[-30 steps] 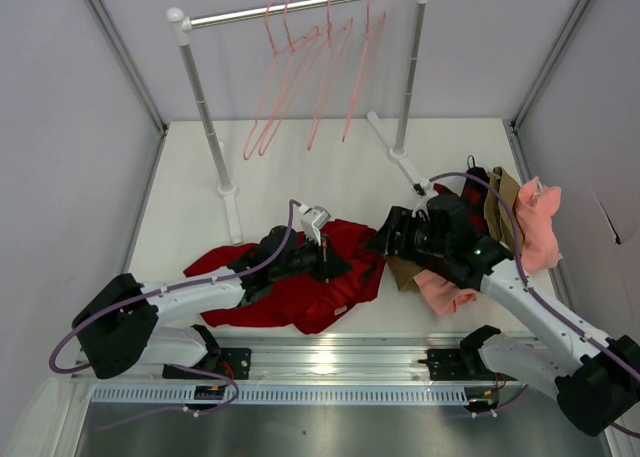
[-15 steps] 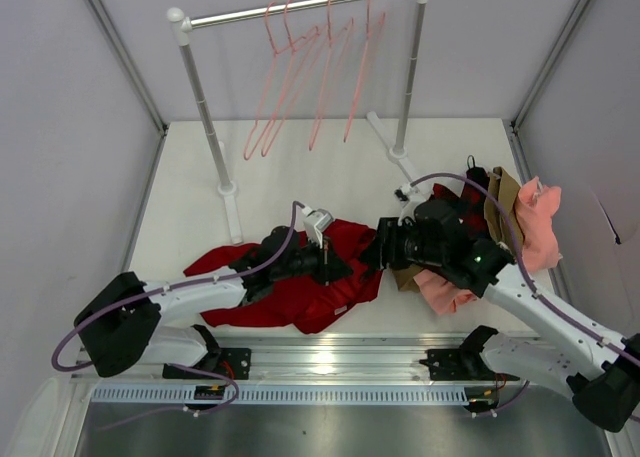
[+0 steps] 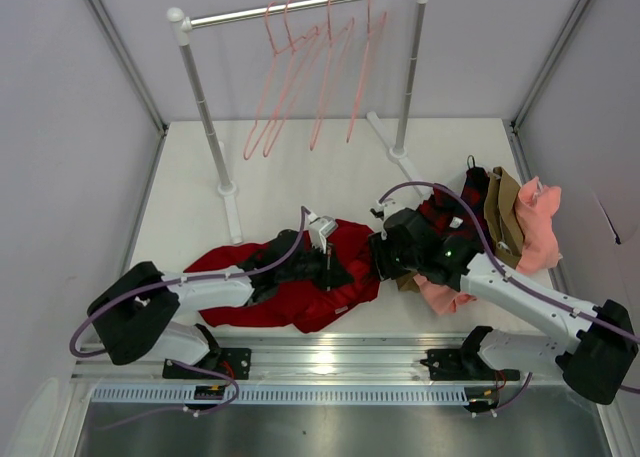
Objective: Place the skirt on the hanger
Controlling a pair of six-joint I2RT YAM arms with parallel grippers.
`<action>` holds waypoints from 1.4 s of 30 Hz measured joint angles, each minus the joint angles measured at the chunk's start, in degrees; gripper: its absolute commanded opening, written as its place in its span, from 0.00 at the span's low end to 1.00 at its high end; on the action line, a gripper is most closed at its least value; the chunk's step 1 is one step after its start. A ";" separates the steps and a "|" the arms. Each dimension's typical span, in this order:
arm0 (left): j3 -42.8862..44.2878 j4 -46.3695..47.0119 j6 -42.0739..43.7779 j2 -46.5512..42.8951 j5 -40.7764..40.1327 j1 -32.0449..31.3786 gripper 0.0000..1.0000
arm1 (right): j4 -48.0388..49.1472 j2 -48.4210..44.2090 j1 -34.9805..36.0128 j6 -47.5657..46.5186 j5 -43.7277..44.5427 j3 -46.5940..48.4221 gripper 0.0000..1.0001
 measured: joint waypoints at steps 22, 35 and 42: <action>1.55 6.19 -7.37 7.28 3.28 -2.43 0.47 | -1.20 1.84 0.50 -7.15 7.34 0.52 0.45; 2.47 10.54 -14.62 13.35 0.24 -2.56 0.44 | -1.18 -3.34 -1.40 -5.18 7.37 0.39 0.45; 2.54 12.85 -16.48 13.79 -0.66 -2.56 0.30 | -1.14 -3.34 -1.42 -4.81 7.34 0.09 0.44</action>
